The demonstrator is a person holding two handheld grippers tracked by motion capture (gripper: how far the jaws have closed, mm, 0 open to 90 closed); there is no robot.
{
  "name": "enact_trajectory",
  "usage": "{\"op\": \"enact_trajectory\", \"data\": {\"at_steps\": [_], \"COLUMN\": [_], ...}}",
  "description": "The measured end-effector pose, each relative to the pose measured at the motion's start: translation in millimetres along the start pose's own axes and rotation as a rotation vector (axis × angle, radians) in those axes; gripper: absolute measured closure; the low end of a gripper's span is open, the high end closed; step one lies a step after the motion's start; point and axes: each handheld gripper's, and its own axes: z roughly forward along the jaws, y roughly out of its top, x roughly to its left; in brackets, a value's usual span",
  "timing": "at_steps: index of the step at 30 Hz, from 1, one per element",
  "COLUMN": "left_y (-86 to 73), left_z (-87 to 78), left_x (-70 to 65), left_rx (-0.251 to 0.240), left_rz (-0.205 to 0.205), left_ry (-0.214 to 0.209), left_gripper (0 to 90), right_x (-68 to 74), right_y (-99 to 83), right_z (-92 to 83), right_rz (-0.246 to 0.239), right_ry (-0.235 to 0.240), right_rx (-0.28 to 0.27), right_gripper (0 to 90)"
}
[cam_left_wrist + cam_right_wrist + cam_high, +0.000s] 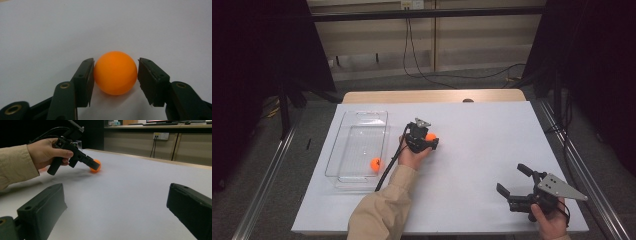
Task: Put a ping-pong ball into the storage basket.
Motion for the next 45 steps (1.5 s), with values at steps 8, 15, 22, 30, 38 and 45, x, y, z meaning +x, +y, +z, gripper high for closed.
{"op": "enact_trajectory", "data": {"at_steps": [8, 15, 22, 30, 38, 45], "left_y": [-0.2, -0.2, 0.6, 2.9, 5.1, 5.4], "left_z": [1.1, 1.4, 0.0, -5.8, -13.6, -17.3], "left_x": [1.0, 0.1, 0.4, 0.5, -1.5, -4.0], "left_rx": [-0.003, -0.004, 0.003, 0.001, 0.011, 0.029], "left_rz": [-0.012, -0.008, -0.014, -0.017, -0.024, -0.030], "left_ry": [-0.002, 0.003, 0.006, -0.005, -0.029, -0.053], "left_gripper": [50.3, 50.8, 50.9, 51.0, 51.0, 51.0], "right_x": [0.1, 0.1, 0.1, 0.1, 0.4, 0.8], "right_y": [0.1, 0.1, 0.1, 0.3, 0.4, 0.5], "right_z": [0.1, -0.1, -0.1, -0.3, -0.4, -0.3], "right_rz": [0.002, -0.001, -0.001, 0.002, 0.001, 0.003], "right_ry": [0.000, 0.000, 0.000, -0.001, -0.001, -0.001], "right_rx": [0.000, 0.000, -0.001, -0.003, -0.003, -0.004], "right_gripper": [1.3, 1.3, 1.3, 1.3, 1.3, 1.2]}}
